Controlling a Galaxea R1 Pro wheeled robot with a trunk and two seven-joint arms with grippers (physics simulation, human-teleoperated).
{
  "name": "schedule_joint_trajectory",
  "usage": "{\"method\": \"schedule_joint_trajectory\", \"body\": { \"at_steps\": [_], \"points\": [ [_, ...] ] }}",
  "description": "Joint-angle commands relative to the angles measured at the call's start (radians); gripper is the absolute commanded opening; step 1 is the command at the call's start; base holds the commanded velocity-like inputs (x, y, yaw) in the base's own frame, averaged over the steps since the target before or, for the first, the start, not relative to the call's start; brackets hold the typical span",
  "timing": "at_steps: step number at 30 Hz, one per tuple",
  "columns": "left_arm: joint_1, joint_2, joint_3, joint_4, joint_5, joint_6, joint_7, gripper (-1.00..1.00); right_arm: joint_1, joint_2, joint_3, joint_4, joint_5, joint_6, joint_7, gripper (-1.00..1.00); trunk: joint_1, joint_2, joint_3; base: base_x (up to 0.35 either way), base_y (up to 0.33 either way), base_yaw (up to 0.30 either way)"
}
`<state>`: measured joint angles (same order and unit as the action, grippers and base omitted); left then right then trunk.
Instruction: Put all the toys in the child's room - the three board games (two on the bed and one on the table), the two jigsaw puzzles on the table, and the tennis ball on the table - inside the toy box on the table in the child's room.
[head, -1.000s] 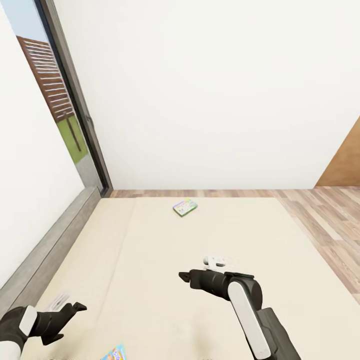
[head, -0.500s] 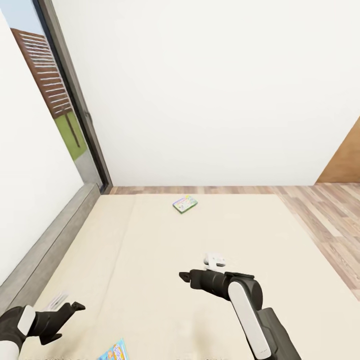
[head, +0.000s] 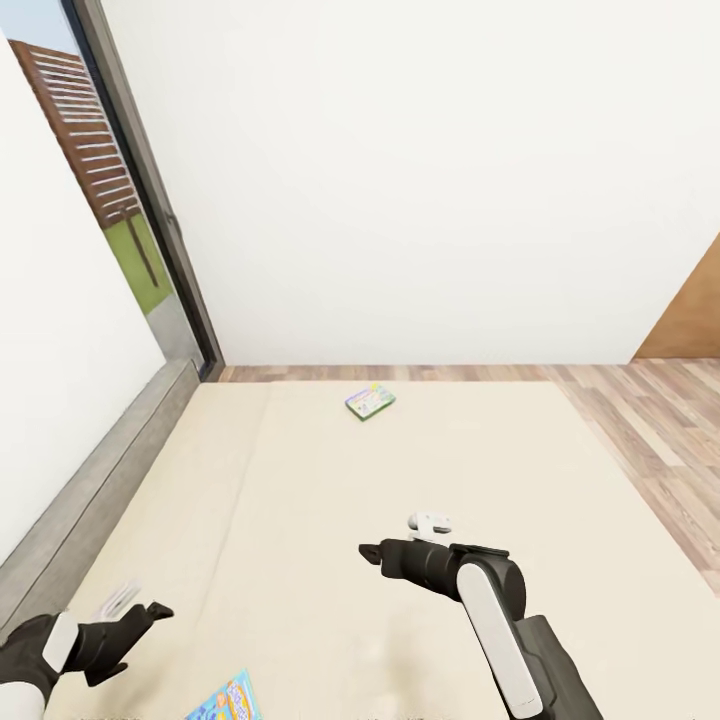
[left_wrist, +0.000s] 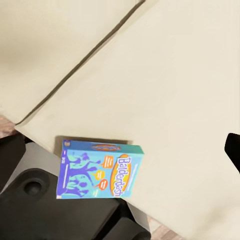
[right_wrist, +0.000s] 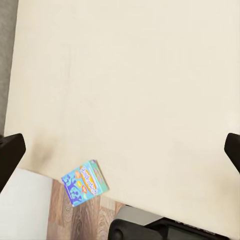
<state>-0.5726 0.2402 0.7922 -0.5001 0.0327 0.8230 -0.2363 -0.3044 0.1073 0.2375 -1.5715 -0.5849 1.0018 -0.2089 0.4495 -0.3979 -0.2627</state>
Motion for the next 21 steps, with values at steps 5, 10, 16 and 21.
{"method": "schedule_joint_trajectory", "body": {
  "at_steps": [5,10,16,21],
  "points": [
    [-0.001,-0.004,0.003,0.08,-0.001,-0.074,0.013,1.0,-0.001,0.0,-0.001,-0.001,-0.01,0.003,-0.01,1.0,0.001,-0.002,-0.01,0.0,0.0,0.0],
    [-0.001,-0.005,0.004,0.113,0.004,-0.141,0.071,1.0,-0.001,-0.001,-0.001,-0.001,-0.009,0.003,-0.01,1.0,0.001,-0.002,-0.018,0.0,0.0,0.0],
    [-0.001,-0.007,0.006,0.12,0.008,-0.177,0.107,1.0,-0.001,-0.001,-0.002,0.0,-0.009,0.003,-0.01,1.0,0.001,-0.002,-0.028,0.0,0.0,0.0],
    [-0.001,-0.016,0.007,0.129,0.009,-0.204,0.115,1.0,-0.001,-0.001,-0.002,0.002,-0.009,0.003,-0.01,1.0,0.001,-0.002,-0.036,0.0,0.0,0.0]
  ]
}}
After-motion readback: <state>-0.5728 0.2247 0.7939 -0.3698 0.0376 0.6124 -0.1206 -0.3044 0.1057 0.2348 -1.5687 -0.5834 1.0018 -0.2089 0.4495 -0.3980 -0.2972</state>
